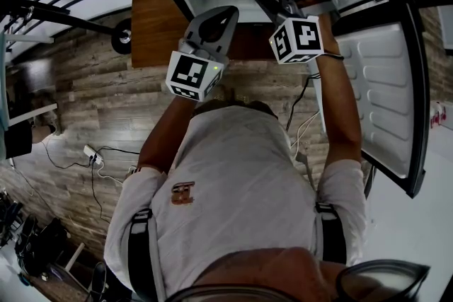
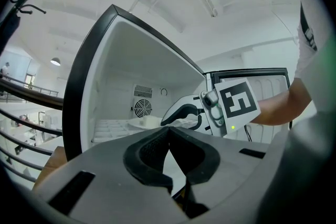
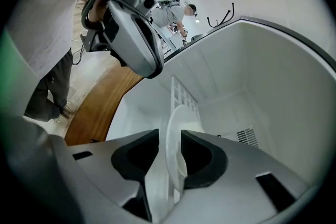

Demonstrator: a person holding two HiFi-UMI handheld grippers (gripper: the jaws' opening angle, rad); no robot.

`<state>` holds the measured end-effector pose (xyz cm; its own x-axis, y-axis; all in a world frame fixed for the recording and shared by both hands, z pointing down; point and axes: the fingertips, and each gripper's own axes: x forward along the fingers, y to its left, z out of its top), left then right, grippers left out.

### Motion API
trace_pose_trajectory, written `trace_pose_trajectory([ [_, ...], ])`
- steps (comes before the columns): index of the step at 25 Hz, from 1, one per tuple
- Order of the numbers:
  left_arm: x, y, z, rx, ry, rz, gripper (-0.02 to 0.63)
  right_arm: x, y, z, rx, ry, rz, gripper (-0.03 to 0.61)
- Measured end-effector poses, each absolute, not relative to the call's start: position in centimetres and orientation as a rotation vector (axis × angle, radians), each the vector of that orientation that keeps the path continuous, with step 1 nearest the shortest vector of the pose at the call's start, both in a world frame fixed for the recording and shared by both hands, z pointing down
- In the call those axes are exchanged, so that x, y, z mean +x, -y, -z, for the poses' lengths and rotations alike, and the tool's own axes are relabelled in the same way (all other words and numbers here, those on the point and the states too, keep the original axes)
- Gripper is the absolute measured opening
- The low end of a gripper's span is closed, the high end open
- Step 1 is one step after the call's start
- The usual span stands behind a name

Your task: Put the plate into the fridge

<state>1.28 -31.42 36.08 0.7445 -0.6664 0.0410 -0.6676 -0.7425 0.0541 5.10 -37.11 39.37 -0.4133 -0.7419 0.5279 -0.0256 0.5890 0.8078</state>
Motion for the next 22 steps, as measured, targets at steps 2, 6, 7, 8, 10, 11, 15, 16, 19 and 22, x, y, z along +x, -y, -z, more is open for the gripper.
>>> trace_pose_trajectory([
  [2,1.5,31.6,-36.0,2.874,1.094,-0.029,0.018,5.3,37.2,-39.4,0.632,1.833,0.92,0.14],
  [6,1.7,31.4,-36.3,2.875,1.083,-0.031,0.018,5.5,36.9,-39.4,0.656,1.83,0.94,0.143],
  [7,1.8,31.3,-36.5,2.876,1.079,-0.032,0.018,5.5,36.7,-39.4,0.66,1.832,0.944,0.144],
  [8,1.9,31.2,-36.6,2.878,1.075,-0.033,0.018,5.5,36.5,-39.4,0.664,1.835,0.947,0.144],
  [10,2.1,31.1,-36.7,2.88,1.071,-0.035,0.018,5.5,36.2,-39.3,0.669,1.845,0.95,0.146],
  [11,2.2,31.1,-36.6,2.881,1.07,-0.036,0.018,5.4,36.1,-39.1,0.671,1.85,0.952,0.146],
  [15,2.3,31.2,-36.4,2.889,1.079,-0.039,0.018,5.0,35.3,-38.4,0.679,1.877,0.974,0.146],
  [16,2.2,31.2,-36.3,2.89,1.083,-0.038,0.018,4.9,35.1,-38.1,0.683,1.885,0.979,0.146],
  [19,2.1,31.4,-36.1,2.887,1.086,-0.035,0.018,4.6,34.6,-37.3,0.697,1.914,0.987,0.146],
  [22,2.1,31.4,-35.9,2.888,1.093,-0.03,0.018,4.4,34.0,-36.6,0.718,1.944,0.989,0.146],
])
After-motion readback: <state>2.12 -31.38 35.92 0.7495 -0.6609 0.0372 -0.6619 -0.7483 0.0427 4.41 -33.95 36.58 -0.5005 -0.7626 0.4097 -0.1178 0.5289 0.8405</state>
